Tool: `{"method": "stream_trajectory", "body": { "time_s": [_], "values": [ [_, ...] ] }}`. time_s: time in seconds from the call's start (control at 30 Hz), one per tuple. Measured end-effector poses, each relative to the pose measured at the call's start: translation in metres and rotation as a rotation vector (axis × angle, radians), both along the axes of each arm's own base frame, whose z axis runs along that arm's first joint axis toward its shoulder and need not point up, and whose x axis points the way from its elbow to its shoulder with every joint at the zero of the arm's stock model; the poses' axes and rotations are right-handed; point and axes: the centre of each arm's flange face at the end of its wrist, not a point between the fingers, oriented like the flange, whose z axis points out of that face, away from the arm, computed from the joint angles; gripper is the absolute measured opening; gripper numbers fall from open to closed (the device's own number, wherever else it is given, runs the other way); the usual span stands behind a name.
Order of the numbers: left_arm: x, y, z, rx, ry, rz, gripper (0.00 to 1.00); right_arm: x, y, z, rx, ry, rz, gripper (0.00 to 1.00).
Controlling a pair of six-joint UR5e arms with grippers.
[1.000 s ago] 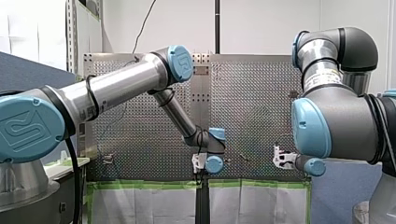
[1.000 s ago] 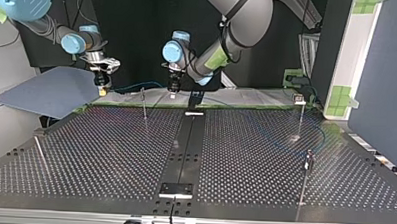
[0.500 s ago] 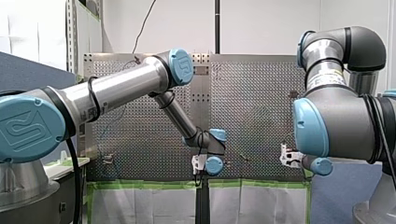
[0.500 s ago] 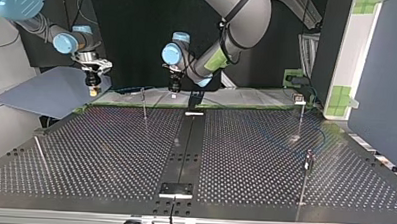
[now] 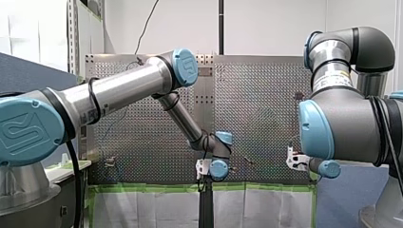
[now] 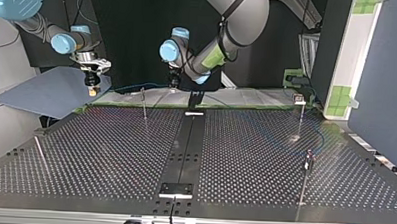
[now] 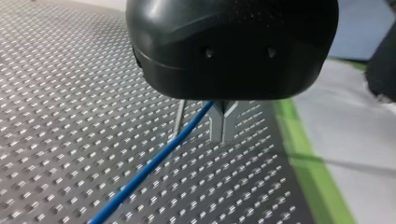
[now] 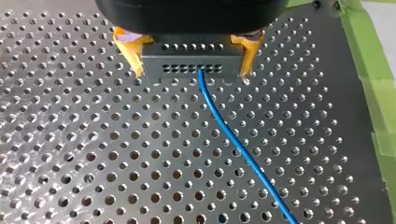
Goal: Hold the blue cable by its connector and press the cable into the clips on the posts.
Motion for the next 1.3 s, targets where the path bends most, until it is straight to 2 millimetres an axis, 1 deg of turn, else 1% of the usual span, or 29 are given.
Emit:
{"method": "stream_trajectory", "body": {
  "time_s": [0.13, 0.27, 0.47, 0.63, 1.0, 1.17, 1.3],
  "values": [
    [-0.010, -0.005, -0.001, 0.021, 0.019, -0.017, 0.00, 0.000, 0.001, -0.001, 0.007, 0.008, 0.009, 0.00],
    [-0.011, -0.008, 0.003, 0.017, 0.018, -0.025, 0.00, -0.002, 0.001, 0.002, 0.005, 0.007, 0.021, 0.00],
    [-0.004, -0.012, 0.016, 0.001, 0.002, -0.028, 0.00, -0.004, -0.003, 0.014, -0.009, -0.002, 0.026, 0.00],
    [0.001, -0.015, 0.024, -0.012, -0.009, -0.028, 0.00, -0.005, -0.005, 0.017, -0.013, -0.009, 0.025, 0.00],
    [0.012, -0.012, 0.028, -0.031, -0.014, -0.039, 0.00, -0.010, -0.009, 0.020, -0.023, -0.049, 0.012, 0.00],
    [0.017, -0.012, 0.029, -0.043, -0.018, -0.051, 0.00, -0.009, -0.013, 0.023, -0.031, -0.060, 0.002, 0.00],
    [0.024, -0.014, 0.034, -0.062, -0.033, -0.054, 0.00, -0.006, -0.014, 0.024, -0.035, -0.063, 0.002, 0.00]
  ]
}}
